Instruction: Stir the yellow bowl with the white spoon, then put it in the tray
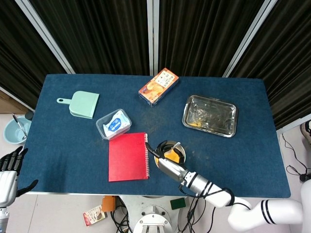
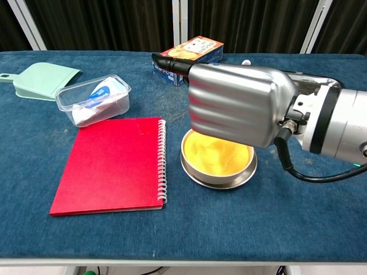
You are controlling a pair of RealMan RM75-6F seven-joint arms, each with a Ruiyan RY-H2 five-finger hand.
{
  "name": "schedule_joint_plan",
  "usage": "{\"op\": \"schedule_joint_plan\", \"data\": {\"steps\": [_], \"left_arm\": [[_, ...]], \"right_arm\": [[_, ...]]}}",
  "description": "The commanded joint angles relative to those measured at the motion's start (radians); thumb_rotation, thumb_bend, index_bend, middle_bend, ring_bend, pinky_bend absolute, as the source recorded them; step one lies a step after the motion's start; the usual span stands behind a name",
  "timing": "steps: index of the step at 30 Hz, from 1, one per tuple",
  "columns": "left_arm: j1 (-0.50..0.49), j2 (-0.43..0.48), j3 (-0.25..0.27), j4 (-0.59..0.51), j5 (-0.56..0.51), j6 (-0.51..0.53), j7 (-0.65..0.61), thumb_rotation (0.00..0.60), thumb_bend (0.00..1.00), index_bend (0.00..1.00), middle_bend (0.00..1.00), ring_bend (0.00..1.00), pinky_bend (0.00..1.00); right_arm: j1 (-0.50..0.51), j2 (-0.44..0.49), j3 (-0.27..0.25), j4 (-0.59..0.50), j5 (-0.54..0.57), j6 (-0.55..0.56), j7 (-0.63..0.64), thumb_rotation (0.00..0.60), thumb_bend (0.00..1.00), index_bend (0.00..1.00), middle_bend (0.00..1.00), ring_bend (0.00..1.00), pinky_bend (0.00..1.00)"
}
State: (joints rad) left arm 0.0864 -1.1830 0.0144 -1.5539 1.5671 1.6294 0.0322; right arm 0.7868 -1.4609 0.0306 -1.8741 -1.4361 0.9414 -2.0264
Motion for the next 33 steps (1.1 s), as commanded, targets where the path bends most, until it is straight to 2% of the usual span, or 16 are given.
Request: {"op": "schedule_joint_plan", "data": {"steps": [1,4,9,11,20,26,33], "left_arm": [[0.000,0.000,0.000,0.000,0.002,0.001,0.001,0.600,0.11,0.07,0.05,0.08,0.12],[0.002,-0.001,0.001,0.003,0.001,0.003,0.000,0.600,0.11,0.07,0.05,0.08,0.12],[0.001,-0.005,0.001,0.009,-0.001,0.000,-0.007,0.600,0.12,0.07,0.05,0.08,0.12],[-0.001,-0.007,0.000,0.012,0.000,-0.001,-0.011,0.600,0.11,0.07,0.05,0.08,0.12],[-0.010,-0.006,-0.005,0.014,-0.003,-0.010,-0.014,0.600,0.11,0.07,0.05,0.08,0.12],[-0.013,-0.004,-0.004,0.002,0.002,-0.012,-0.004,0.600,0.11,0.07,0.05,0.08,0.12],[-0.017,-0.007,0.000,0.001,-0.002,-0.025,-0.005,0.600,0.12,0.07,0.05,0.08,0.12]], "right_arm": [[0.000,-0.004,-0.014,-0.006,0.014,0.003,-0.013,0.600,0.49,0.89,0.59,0.42,0.00],[-0.001,-0.003,-0.017,-0.009,0.027,0.015,-0.001,0.600,0.49,0.89,0.59,0.43,0.00],[-0.008,0.013,-0.010,-0.011,0.017,0.050,0.089,0.600,0.49,0.89,0.59,0.43,0.00],[-0.021,0.020,0.006,-0.007,0.019,0.084,0.165,0.600,0.49,0.89,0.59,0.43,0.00],[-0.107,0.054,0.111,0.053,0.065,0.247,0.660,0.600,0.49,0.89,0.59,0.42,0.00],[-0.131,0.057,0.206,0.106,0.263,0.241,0.917,0.600,0.49,0.88,0.59,0.42,0.00],[-0.105,0.023,0.289,0.288,0.536,0.110,1.157,0.600,0.49,0.87,0.58,0.42,0.00]]}}
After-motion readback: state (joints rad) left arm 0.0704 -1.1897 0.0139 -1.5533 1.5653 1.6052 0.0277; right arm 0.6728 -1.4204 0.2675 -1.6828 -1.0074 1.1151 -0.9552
